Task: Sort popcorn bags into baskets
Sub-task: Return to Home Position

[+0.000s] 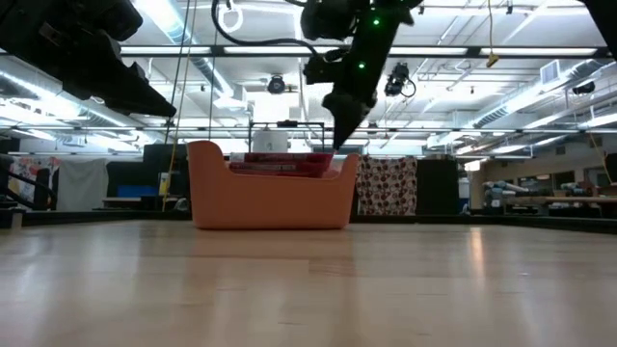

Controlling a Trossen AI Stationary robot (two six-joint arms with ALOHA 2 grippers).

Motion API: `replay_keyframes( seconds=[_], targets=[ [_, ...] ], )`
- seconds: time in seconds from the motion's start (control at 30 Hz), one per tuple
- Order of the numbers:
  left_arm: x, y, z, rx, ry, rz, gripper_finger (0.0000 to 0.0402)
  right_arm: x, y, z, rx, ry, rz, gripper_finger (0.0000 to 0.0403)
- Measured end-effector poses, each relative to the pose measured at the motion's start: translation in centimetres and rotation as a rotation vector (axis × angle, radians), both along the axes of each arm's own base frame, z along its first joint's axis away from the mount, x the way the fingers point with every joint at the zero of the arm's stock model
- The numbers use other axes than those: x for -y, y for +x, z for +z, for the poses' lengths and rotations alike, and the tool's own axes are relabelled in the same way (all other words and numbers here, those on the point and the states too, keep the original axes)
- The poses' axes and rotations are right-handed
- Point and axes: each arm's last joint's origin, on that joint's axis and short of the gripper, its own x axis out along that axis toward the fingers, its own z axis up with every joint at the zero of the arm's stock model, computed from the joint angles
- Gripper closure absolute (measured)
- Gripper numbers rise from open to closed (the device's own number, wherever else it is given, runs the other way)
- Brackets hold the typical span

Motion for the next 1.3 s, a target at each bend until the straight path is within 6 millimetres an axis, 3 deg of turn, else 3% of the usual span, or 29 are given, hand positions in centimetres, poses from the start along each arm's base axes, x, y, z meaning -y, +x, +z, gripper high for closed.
replay_keyframes(
  seconds=[0.27, 0.43, 0.87, 1.0, 1.3],
  targets=[
    [0.1, 0.0, 0.0, -0.006, -0.019, -0.015, 0.0251, -2.9, -1.1, -0.7, -0.050, 0.056, -0.002, 0.0281],
    [0.2, 0.0, -0.1, -0.014, -0.041, -0.041, 0.0251, -4.5, -3.3, -1.2, -0.011, 0.069, -0.006, 0.0281],
    [0.2, 0.2, 0.3, 0.025, -0.059, -0.035, 0.0251, -7.3, -10.9, -3.7, 0.425, 0.184, -0.013, 0.0281],
    [0.2, 0.3, 0.6, 0.053, -0.023, -0.054, 0.0251, -8.0, -12.8, -3.6, 0.594, 0.237, 0.014, 0.0281],
    [0.1, -0.5, 2.2, 0.153, -0.035, -0.066, 0.0251, -8.8, -17.1, -3.0, 0.741, 0.253, -0.009, 0.0284]
  ],
)
